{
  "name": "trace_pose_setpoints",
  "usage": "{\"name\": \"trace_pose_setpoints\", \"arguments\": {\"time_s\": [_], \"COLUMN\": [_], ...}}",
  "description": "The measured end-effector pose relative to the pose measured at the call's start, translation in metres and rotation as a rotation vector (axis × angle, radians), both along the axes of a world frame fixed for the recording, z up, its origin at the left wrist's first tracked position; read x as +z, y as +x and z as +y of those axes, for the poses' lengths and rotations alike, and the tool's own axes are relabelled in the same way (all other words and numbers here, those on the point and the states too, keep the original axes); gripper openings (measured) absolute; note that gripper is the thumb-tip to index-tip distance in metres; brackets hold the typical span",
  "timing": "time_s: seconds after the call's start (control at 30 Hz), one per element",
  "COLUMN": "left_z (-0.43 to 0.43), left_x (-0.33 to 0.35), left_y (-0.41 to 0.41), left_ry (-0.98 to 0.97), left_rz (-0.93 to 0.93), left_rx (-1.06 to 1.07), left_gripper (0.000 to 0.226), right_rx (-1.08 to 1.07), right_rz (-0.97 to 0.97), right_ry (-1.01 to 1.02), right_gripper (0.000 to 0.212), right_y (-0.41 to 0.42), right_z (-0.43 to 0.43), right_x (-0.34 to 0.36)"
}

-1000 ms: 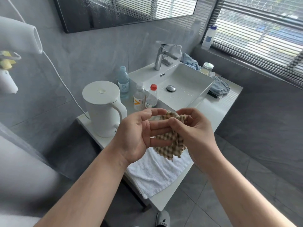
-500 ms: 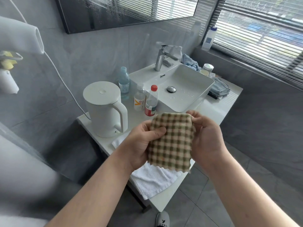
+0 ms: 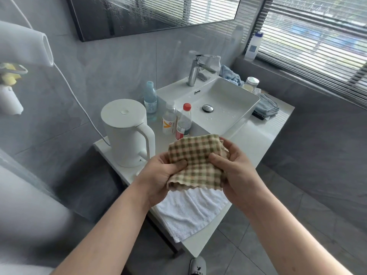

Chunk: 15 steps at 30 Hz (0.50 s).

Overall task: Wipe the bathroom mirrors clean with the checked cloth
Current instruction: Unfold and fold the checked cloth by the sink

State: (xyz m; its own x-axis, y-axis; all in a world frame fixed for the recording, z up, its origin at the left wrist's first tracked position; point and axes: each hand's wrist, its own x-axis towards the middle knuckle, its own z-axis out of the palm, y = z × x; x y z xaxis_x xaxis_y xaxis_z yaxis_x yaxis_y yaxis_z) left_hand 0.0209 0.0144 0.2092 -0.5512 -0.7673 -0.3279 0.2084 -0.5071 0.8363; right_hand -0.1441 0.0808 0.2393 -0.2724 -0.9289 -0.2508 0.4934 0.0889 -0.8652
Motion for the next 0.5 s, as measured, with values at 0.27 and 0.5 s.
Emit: {"name": "trace_pose_setpoints", "arguments": {"time_s": [0.27,0.5], "left_z": [-0.004,-0.003], "left_x": [-0.005,-0.007], "left_y": [0.008,0.011], "left_ry": [0.06,0.151], "left_rz": [0.314,0.311], "left_rx": [0.048,0.187], "left_gripper": [0.027,0.017], "right_rx": [0.034,-0.038], "right_rz": [-0.097,-0.022], "right_ry": [-0.035,-0.024], "right_gripper": [0.061,0.055], "right_y": [-0.001,0.0], "right_z": [0.0,-0.002], "right_x": [-0.01,-0.01]}}
